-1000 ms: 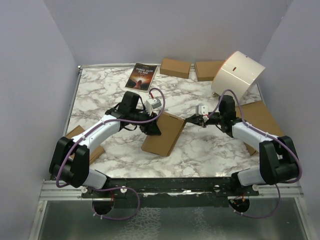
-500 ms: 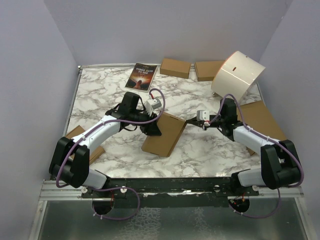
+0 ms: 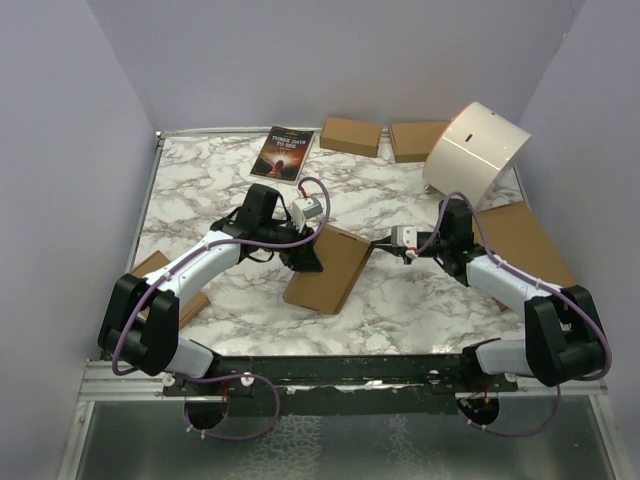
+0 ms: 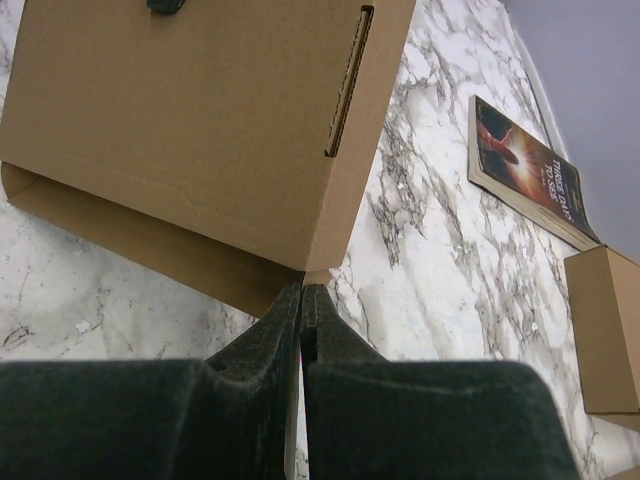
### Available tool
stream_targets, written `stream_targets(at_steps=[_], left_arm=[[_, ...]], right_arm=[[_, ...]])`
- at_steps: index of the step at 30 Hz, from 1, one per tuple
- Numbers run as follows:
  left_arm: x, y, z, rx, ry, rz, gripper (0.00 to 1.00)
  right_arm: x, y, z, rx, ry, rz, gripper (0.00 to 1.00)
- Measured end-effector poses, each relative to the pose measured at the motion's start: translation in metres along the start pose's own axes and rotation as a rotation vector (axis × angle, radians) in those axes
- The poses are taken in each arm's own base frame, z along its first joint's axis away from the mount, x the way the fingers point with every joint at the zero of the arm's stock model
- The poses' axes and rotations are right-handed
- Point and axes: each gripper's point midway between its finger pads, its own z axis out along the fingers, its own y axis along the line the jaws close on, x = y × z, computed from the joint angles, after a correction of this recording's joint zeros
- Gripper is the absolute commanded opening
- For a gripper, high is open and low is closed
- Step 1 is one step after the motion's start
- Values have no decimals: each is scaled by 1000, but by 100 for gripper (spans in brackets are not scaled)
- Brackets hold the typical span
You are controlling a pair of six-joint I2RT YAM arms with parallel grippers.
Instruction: Fold the paper box
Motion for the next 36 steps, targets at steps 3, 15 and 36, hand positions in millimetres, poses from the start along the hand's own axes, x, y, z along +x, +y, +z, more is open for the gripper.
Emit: stream_targets(at_steps=[3,15,36], left_arm=[[0,0,0,1,1,0,0],[0,-1,0,6,1,6,0],[1,-1,0,6,4,2,0]], right_arm=[[-1,0,0,5,7,8,1],[-7,0,-1,16,12,68,1],[-21,6,-3,-31,74,92,38]])
